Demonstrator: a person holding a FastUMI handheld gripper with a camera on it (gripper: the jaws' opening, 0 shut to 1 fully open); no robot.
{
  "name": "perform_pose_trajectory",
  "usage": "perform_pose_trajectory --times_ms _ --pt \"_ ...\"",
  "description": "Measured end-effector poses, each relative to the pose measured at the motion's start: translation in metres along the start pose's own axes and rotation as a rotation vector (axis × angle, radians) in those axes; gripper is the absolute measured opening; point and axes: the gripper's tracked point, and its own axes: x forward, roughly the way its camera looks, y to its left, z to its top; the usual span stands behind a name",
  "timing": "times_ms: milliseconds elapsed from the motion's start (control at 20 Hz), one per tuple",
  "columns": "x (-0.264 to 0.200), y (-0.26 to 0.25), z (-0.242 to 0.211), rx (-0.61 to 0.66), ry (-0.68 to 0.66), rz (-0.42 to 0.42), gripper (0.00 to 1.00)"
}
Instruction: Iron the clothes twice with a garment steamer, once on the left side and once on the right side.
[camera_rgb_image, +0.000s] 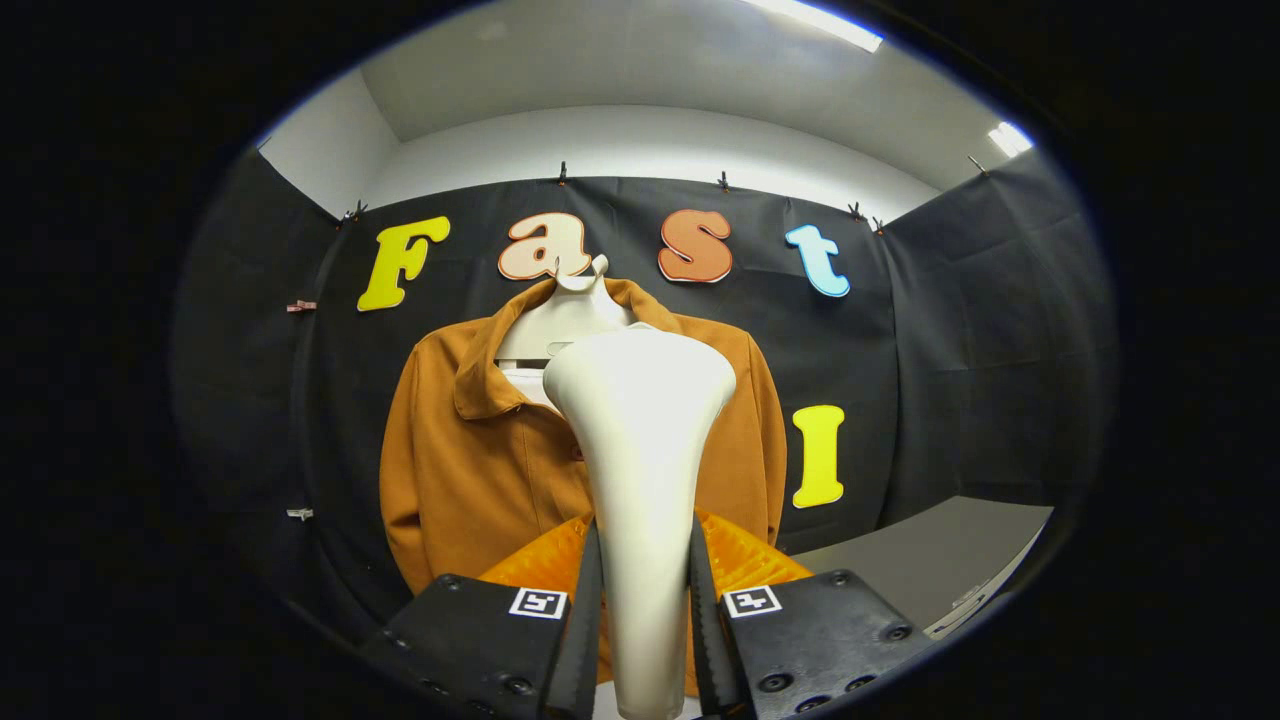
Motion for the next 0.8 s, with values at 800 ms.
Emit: perform_pose_trajectory --times_ms 800 --pt "-0.0087 -0.0035 -0.0017 0.004 0.007 0.002 0.42"
